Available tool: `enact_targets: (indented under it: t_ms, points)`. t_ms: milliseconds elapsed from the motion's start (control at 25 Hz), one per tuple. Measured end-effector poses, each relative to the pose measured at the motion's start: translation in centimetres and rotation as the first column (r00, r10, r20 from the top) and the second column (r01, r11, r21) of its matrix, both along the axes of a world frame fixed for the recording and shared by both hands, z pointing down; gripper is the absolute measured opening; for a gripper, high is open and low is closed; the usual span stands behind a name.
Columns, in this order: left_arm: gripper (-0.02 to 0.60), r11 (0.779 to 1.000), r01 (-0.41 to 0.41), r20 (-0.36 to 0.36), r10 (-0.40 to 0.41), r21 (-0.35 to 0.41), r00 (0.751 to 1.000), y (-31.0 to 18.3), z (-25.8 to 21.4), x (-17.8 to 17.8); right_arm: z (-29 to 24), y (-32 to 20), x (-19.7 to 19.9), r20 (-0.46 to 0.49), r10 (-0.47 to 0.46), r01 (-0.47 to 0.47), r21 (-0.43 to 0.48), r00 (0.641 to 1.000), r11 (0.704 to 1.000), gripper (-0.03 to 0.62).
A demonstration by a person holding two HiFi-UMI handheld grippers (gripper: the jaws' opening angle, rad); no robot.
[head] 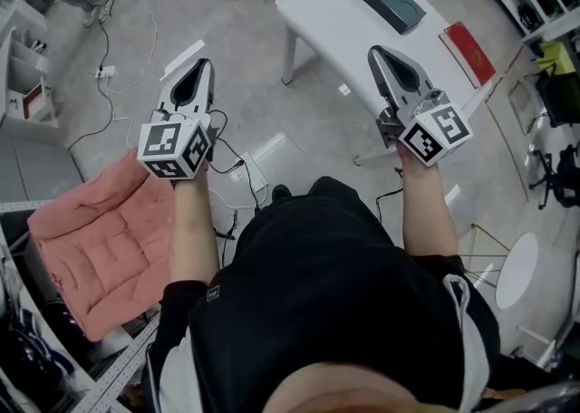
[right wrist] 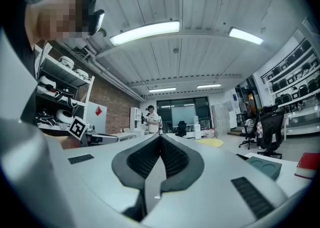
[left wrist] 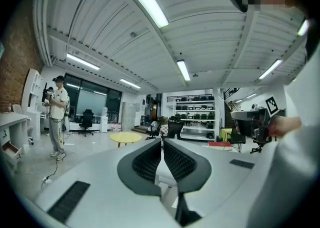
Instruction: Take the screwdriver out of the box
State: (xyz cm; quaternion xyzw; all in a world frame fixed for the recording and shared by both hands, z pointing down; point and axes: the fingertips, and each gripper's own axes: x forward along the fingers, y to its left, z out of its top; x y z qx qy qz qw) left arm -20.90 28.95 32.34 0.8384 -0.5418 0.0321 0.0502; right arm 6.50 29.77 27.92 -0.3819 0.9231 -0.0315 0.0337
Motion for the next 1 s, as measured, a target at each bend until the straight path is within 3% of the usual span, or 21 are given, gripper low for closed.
enact_targets:
  t_ms: [520, 1000]
  points:
    - [0.029, 0.999, -0.005, 0.018, 0.005, -0.037, 1.000, -2.7, 1.4, -0.7, 2.2, -3.6, -1.1, 0.024, -0.012, 0.014, -0.058, 1.000, 0.998, 0.029]
    - [0.029, 0.998, 0.014, 0.065, -0.010, -0.056, 0.998, -13.5, 2.2, 0.9, 4.2, -15.5, -0.5, 0.043, -0.044, 0.048, -0.104, 0.998, 0.993, 0.031]
